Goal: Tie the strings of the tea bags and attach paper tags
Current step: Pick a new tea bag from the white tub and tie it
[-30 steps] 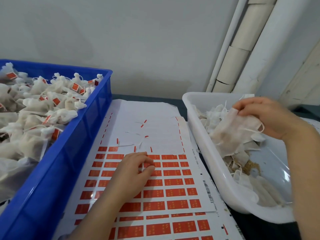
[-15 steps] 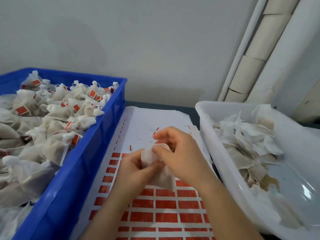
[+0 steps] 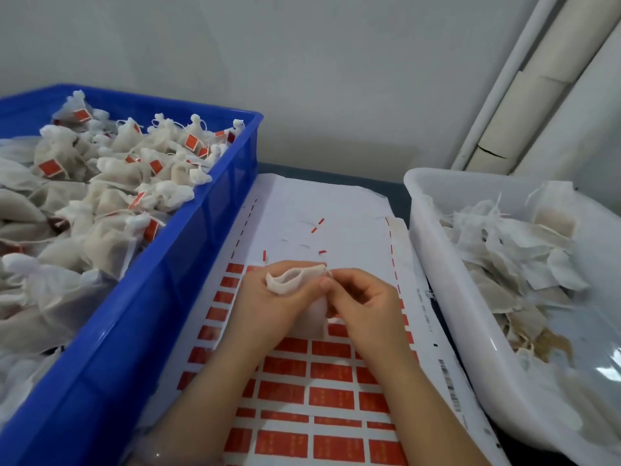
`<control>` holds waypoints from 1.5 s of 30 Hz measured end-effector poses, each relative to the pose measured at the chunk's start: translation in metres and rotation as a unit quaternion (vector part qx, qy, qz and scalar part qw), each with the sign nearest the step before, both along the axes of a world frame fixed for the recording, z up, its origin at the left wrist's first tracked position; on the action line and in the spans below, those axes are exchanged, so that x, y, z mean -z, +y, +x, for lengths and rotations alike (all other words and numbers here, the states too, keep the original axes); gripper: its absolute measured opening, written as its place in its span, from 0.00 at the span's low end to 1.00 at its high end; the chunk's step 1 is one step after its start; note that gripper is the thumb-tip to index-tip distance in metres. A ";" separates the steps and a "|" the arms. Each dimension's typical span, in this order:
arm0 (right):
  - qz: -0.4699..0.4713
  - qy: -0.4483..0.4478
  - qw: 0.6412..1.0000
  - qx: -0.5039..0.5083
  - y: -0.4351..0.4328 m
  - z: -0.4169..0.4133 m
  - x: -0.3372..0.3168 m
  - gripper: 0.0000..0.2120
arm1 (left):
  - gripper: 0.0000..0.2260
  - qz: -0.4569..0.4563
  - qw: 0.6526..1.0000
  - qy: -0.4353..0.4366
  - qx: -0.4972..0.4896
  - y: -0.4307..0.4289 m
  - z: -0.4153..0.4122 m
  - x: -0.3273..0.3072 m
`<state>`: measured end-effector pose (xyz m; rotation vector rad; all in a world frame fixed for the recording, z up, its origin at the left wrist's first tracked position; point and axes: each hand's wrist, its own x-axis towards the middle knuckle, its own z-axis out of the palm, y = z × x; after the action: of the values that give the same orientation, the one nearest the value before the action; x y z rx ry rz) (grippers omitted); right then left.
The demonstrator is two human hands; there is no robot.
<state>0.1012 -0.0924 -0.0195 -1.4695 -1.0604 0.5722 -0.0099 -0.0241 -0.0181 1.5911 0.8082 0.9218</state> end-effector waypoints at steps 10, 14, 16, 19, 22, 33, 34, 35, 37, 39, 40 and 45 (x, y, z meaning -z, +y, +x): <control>0.059 0.054 0.996 0.033 -0.003 0.003 -0.004 0.06 | 0.07 -0.013 0.999 -0.011 -0.049 -0.001 -0.002 0.001; 0.059 0.060 0.996 0.017 -0.005 0.003 -0.005 0.07 | 0.05 0.018 1.000 0.006 -0.017 -0.003 -0.001 0.002; 0.061 0.050 0.997 0.008 -0.006 0.001 -0.005 0.07 | 0.07 0.044 0.999 -0.004 -0.007 -0.003 -0.001 0.000; 0.070 0.043 0.997 0.003 -0.004 -0.002 -0.003 0.07 | 0.04 0.054 0.998 -0.020 -0.017 -0.002 0.000 0.000; 0.062 0.036 0.997 0.019 -0.003 -0.005 -0.002 0.08 | 0.03 0.053 0.998 -0.010 -0.031 -0.003 0.000 0.001; 0.050 0.137 0.982 0.121 -0.001 0.011 -0.001 0.12 | 0.07 0.006 1.000 0.013 0.009 -0.005 -0.007 -0.004; 0.045 0.131 0.982 0.128 -0.002 0.013 -0.001 0.12 | 0.05 0.017 1.000 0.005 0.004 -0.004 -0.009 -0.005; 0.044 0.123 0.982 0.138 -0.003 0.016 -0.001 0.12 | 0.04 0.029 1.000 -0.002 -0.012 -0.003 -0.010 -0.007; 0.038 0.101 0.982 0.154 -0.004 0.021 -0.001 0.12 | 0.05 0.058 0.998 -0.001 -0.037 0.000 -0.014 -0.009; 0.016 0.065 0.986 0.152 -0.002 0.022 0.000 0.10 | 0.04 0.062 0.998 0.007 -0.027 0.003 -0.016 -0.009; 0.004 0.052 0.986 0.155 -0.001 0.021 0.001 0.08 | 0.05 0.050 0.998 0.009 -0.020 0.003 -0.016 -0.008; 0.047 0.060 0.973 0.220 -0.005 0.015 -0.003 0.14 | 0.05 -0.017 0.999 -0.024 -0.031 -0.004 -0.008 -0.003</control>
<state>0.1157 -0.0975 -0.0165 -1.5058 -0.6283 0.2859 -0.0176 -0.0284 -0.0150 1.5168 0.8388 0.9819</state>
